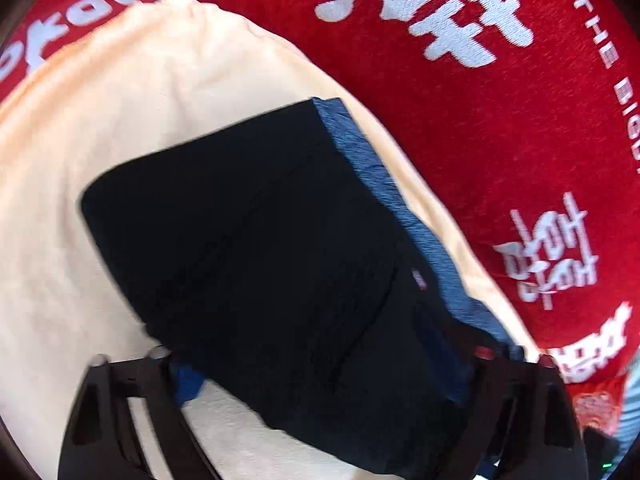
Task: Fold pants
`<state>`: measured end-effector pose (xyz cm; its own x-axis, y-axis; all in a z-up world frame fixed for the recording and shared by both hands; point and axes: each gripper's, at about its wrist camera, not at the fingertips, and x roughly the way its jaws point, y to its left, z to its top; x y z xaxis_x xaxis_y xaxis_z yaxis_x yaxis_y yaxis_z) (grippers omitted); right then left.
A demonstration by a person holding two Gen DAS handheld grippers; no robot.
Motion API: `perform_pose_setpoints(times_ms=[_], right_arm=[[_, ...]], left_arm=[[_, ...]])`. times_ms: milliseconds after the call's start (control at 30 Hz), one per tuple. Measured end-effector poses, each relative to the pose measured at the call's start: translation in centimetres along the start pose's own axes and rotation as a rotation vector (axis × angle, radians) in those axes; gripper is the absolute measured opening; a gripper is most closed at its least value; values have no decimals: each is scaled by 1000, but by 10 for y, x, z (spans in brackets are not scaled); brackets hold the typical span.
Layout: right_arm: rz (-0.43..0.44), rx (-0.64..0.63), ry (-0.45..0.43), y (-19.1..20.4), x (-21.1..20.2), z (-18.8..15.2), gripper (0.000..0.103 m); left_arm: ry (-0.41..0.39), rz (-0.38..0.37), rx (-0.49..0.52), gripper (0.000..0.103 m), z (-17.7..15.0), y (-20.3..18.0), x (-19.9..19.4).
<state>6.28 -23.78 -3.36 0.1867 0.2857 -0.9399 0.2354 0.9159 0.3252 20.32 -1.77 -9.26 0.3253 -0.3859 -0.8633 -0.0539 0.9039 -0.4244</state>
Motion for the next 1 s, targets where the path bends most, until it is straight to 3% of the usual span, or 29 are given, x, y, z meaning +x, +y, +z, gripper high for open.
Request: perform_pose_setpoints(times_ms=[33,100,167,267,367,433,600,700,800,933,1000], right_arm=[[21,23,-4,-1,-7,4,79],[54,43,-32,0,-28,20,79],[92,45,-49,5,-47,41,79],[156,33,-34,24,-64,87,82],[219,-44,37,65,-61,136,84],[235,-113,147,104,-41,164,85],[136,-323,422,204,32,195,89],[57,-430,479,247,59,194,89],[-25,-495,574,274,88,187,89],[-165,-542,680,275,121,176,88],[-173,-532,698,262,127,175,57]], left_arm=[[-8,54,27,46,0,-3,-1],[-22,80,82,37,0,-8,-5],[-53,122,181,36,-5,-20,-11],[-116,252,428,36,-24,-52,-13],[-148,319,558,36,-41,-67,-13],[-160,339,602,36,-46,-70,-12],[-177,350,665,36,-50,-75,-14],[-177,344,664,36,-49,-73,-15],[-179,339,658,36,-49,-72,-16],[-192,341,676,36,-50,-73,-15],[-185,335,680,36,-52,-73,-17]])
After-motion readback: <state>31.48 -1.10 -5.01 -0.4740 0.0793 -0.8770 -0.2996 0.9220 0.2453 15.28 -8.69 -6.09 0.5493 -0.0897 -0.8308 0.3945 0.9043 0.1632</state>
